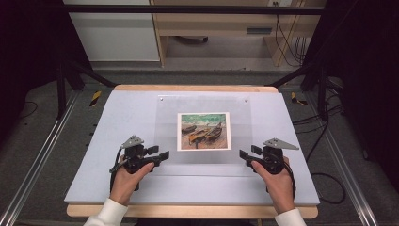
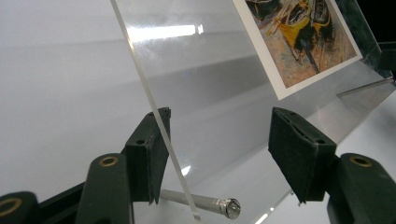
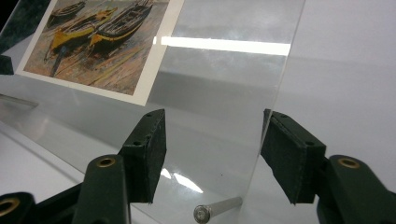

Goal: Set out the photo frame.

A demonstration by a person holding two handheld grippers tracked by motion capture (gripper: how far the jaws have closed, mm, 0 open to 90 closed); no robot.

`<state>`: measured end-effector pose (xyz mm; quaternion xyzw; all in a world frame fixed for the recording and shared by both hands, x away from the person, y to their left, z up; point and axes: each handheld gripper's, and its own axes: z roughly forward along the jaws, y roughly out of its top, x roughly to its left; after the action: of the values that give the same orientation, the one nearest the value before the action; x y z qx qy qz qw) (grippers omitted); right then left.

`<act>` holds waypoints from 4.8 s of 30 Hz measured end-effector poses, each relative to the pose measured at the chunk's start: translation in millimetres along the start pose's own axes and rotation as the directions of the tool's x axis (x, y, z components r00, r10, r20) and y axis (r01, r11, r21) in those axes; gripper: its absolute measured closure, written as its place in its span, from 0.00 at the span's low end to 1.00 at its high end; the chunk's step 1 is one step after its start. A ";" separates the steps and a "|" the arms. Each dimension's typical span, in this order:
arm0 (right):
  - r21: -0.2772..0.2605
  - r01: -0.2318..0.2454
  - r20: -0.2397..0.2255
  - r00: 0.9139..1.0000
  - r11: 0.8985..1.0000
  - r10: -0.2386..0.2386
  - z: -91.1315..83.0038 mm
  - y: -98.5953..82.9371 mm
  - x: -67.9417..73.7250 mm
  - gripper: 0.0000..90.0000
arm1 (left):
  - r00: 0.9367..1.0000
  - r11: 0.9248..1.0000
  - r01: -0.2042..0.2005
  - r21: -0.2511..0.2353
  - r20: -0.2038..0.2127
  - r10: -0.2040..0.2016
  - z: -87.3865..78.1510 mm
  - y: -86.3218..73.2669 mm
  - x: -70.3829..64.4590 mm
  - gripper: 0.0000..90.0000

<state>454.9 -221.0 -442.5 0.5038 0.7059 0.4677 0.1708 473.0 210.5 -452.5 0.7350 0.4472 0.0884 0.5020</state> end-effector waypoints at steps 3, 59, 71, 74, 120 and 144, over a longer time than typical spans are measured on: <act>-0.002 0.006 0.006 1.000 1.000 -0.006 -1.9 -1.4 1.4 0.47 | 1.000 1.000 0.004 -0.001 -0.003 -0.004 -1.2 -0.7 -0.9 0.44; -0.014 0.044 0.031 0.999 0.999 -0.043 -23.1 -18.1 9.7 0.64 | 0.999 1.000 -0.012 0.012 -0.046 0.013 -17.0 -16.3 -14.7 0.56; -0.011 0.067 0.039 0.997 0.998 -0.066 -25.0 -20.2 12.0 0.65 | 0.999 1.000 -0.014 0.018 -0.047 0.014 -18.3 -17.9 -15.7 0.57; -0.009 0.077 0.043 0.996 0.997 -0.076 -25.6 -20.9 12.4 0.65 | 0.999 1.000 -0.017 0.022 -0.050 0.018 -18.9 -18.2 -16.2 0.57; 0.014 0.087 0.048 0.995 0.996 -0.087 -33.0 -30.6 15.8 0.72 | 0.997 0.999 -0.024 0.045 -0.067 0.027 -23.2 -25.6 -22.3 0.59; 0.036 0.079 0.054 0.995 0.996 -0.081 -38.3 -40.8 22.2 0.71 | 0.997 0.995 -0.049 0.083 -0.056 0.054 -26.6 -32.9 -25.2 0.59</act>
<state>395.4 -222.6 -452.0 0.4908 0.7283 0.4344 0.2000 424.1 212.4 -458.6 0.7634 0.4456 0.1042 0.4559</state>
